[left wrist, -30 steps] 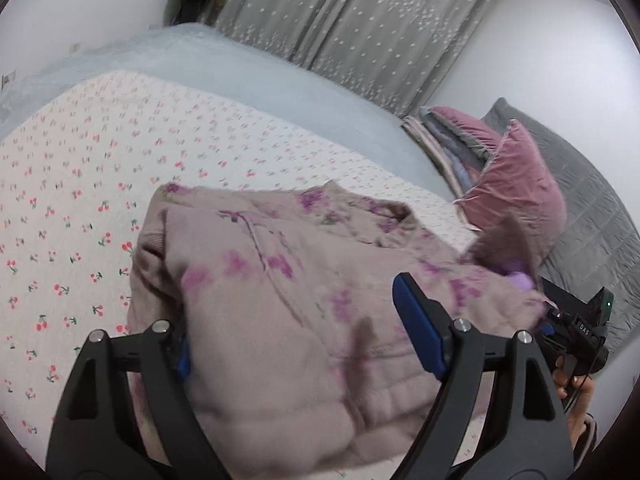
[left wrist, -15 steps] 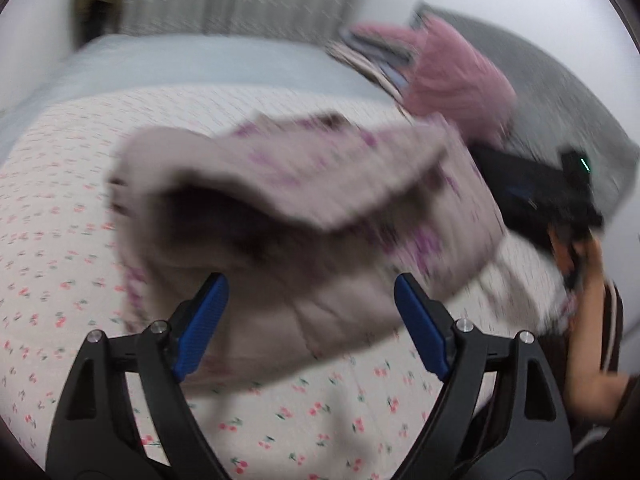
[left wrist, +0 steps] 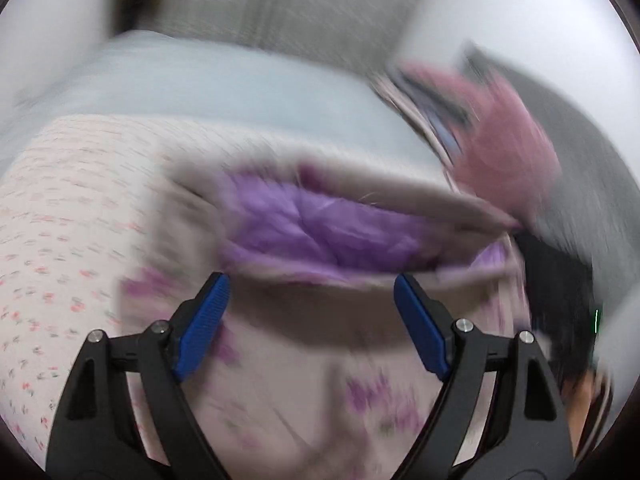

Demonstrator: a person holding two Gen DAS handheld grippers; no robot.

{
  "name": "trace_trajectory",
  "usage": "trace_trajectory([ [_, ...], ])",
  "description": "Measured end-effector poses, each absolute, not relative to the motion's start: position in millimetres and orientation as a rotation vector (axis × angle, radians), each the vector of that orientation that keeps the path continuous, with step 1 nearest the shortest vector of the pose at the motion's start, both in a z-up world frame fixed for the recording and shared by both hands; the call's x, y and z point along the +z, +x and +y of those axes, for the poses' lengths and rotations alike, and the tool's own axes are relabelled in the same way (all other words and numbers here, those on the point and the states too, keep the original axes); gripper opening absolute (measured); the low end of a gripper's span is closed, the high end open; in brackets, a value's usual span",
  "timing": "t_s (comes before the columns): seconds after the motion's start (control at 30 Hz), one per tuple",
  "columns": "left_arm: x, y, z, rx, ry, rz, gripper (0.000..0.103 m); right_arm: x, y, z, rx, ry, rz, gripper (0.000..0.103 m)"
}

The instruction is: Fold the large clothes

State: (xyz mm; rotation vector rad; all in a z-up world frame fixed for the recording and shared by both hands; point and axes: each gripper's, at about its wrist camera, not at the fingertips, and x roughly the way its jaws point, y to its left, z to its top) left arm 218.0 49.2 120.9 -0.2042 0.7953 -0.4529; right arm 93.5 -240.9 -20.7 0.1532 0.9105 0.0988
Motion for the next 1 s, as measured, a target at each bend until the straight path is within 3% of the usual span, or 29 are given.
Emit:
trace_trajectory([
  [0.1,133,204,64,-0.402,-0.217,0.718,0.086,-16,90,-251,0.039,0.165,0.872,0.075],
  [0.23,109,189,71,-0.336,-0.110,0.710,0.094,-9,85,-284,-0.043,0.259,0.804,0.075],
  [0.4,52,207,89,-0.285,-0.079,0.879,0.094,-7,88,-324,-0.152,0.341,0.731,0.075],
  [0.6,19,235,99,-0.344,-0.256,0.986,0.092,-24,135,-344,-0.207,0.341,0.755,0.074],
  [0.63,19,236,98,-0.345,-0.273,0.983,0.087,-30,140,-344,-0.196,0.353,0.758,0.073],
  [0.7,26,233,90,-0.383,-0.283,0.946,0.053,-36,143,-336,-0.153,0.363,0.735,0.045],
  [0.73,32,230,82,-0.400,-0.269,0.921,0.045,-32,144,-329,-0.168,0.324,0.716,0.039],
  [0.77,37,227,75,-0.416,-0.248,0.902,0.028,-23,144,-322,-0.169,0.283,0.684,0.026],
  [0.8,44,224,67,-0.431,-0.214,0.875,0.019,-17,142,-318,-0.153,0.273,0.660,0.022],
  [1.0,117,215,74,-0.452,-0.293,0.592,0.016,55,143,-303,-0.113,0.206,0.407,0.019],
])
